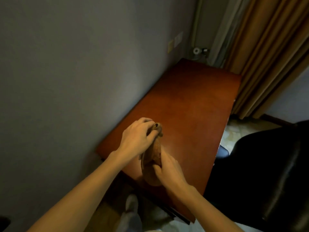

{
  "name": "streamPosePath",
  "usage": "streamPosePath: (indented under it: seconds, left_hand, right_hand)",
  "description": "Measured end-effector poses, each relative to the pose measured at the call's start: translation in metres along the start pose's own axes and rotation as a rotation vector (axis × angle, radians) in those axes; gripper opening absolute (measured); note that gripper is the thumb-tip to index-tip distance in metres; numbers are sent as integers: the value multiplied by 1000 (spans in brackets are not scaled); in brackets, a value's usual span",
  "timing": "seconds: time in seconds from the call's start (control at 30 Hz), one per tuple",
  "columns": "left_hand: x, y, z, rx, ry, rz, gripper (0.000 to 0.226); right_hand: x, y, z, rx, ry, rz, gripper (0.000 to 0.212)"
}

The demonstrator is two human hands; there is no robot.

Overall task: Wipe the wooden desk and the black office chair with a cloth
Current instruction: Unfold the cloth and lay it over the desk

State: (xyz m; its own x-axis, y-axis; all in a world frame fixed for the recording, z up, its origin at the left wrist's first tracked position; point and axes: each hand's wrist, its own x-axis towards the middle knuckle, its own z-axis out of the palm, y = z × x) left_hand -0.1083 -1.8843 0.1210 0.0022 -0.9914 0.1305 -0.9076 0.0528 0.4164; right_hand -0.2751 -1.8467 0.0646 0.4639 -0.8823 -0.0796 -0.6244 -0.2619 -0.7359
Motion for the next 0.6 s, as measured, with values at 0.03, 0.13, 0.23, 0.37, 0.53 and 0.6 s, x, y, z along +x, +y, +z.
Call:
streamPosePath:
  seconds: [0.03,0.13,0.23,0.37,0.53,0.6]
  left_hand:
    - [13,-3,-6,-55,7,28,33]
    - [53,-9,-31,-202,-9,173,33]
    - [93,-10,-62,-406,-117,348,24]
    - [141,-13,-107,-860,-363,418,11]
    - [190,-19,-134,-1046,-342,445,14]
    - [202,-18,-139,-1031,-325,463,15]
  right_hand:
    - [9,1,-5,11,16,-1,72]
    - [37,2,-21,37,96,-13,78]
    - [58,-3,-35,262,84,-58,80]
    - [88,-3,-65,625,373,-38,59]
    - [129,-3,-93,362,348,-47,63]
    - [146,-10,-95,342,328,-56,52]
